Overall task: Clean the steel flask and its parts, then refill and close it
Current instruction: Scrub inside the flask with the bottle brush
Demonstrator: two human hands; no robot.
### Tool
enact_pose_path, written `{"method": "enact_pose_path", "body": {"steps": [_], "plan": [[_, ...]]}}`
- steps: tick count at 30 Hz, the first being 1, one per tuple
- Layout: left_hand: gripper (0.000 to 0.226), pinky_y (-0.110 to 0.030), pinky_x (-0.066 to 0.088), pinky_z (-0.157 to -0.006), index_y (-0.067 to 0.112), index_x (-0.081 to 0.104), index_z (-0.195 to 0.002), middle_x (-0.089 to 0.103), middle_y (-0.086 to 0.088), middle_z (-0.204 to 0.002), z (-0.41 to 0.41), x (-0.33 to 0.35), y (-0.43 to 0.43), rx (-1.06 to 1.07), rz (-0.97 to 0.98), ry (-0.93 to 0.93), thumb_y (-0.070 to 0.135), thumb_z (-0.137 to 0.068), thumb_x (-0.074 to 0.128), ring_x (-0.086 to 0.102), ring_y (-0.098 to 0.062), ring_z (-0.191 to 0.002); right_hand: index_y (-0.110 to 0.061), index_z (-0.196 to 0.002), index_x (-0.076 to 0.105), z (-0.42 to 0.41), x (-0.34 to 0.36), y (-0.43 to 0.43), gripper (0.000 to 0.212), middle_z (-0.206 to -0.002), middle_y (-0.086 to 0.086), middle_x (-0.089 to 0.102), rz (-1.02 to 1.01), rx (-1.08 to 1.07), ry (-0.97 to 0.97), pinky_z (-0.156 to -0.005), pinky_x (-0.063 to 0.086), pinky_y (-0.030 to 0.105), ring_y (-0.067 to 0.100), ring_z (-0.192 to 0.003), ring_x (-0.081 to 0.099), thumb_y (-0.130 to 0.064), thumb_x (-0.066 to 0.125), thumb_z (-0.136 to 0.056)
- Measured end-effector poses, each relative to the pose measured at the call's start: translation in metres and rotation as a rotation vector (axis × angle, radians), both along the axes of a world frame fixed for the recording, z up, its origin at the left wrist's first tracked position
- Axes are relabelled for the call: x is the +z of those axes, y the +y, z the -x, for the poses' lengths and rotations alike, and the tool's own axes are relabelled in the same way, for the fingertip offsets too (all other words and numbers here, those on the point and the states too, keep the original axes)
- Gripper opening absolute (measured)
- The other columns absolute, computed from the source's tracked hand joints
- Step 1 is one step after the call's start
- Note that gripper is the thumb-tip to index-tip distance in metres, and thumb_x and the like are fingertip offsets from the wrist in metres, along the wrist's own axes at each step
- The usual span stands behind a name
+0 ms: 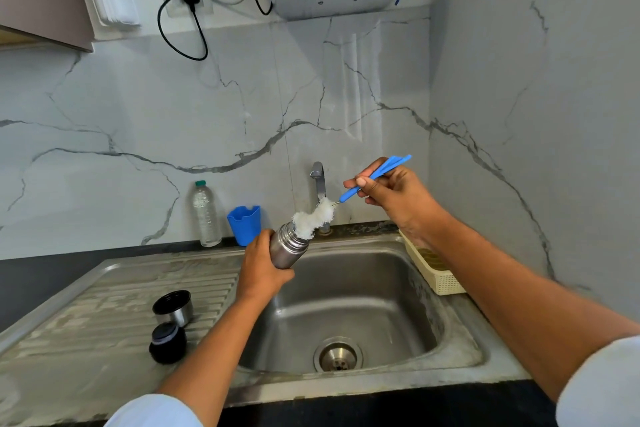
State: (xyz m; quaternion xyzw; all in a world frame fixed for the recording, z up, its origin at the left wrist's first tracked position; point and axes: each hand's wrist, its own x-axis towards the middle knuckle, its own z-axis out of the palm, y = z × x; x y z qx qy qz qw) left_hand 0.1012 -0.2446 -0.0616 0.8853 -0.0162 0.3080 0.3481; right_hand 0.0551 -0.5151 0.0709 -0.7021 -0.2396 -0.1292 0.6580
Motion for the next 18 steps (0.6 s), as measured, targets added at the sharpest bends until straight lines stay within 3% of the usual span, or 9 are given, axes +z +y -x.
{"method": "enact_pose_path", "body": {"steps": [8,11,13,18], "plan": [[0.078,-0.028,0.040,-0.069,0.019,0.052,-0.127,0.054,-0.001,-0.115,0.007,0.001,-0.001,-0.066,-0.050,0.038,0.011,-0.059,0.090,0.056,-0.023,-0.103,-0.006,-0.097,0.065,-0.003,-0.018,0.008,0.004,-0.102,0.007,0.078,0.009,0.081,-0.001,-0.092,0.056,0.029,0.018,-0.104,0.072,-0.008,0.062,-0.099],[0.085,-0.028,0.042,-0.077,0.018,0.050,-0.134,0.051,0.001,-0.120,0.006,0.017,-0.016,-0.120,-0.095,0.017,0.013,-0.060,0.092,0.051,-0.018,-0.108,-0.010,-0.091,0.068,-0.002,-0.036,0.025,0.007,-0.101,0.016,0.077,-0.024,0.082,-0.037,-0.092,0.056,0.034,0.029,-0.104,0.071,-0.006,0.066,-0.096],[0.085,-0.031,0.042,-0.082,0.017,0.051,-0.133,0.052,0.002,-0.118,0.002,0.026,-0.017,-0.107,-0.114,0.005,0.012,-0.059,0.091,0.051,-0.020,-0.110,-0.007,-0.091,0.067,-0.003,-0.041,0.029,0.005,-0.102,0.018,0.076,-0.041,0.065,-0.032,-0.093,0.057,0.033,0.027,-0.104,0.072,-0.004,0.067,-0.095],[0.085,-0.032,0.039,-0.084,0.015,0.051,-0.135,0.052,0.003,-0.117,0.006,0.025,-0.006,-0.069,-0.171,-0.005,0.009,-0.060,0.089,0.045,-0.017,-0.109,-0.003,-0.095,0.073,-0.004,-0.047,0.019,0.006,-0.102,0.017,0.076,-0.059,0.057,0.106,-0.088,0.058,0.032,0.025,-0.099,0.073,-0.003,0.073,-0.090]]}}
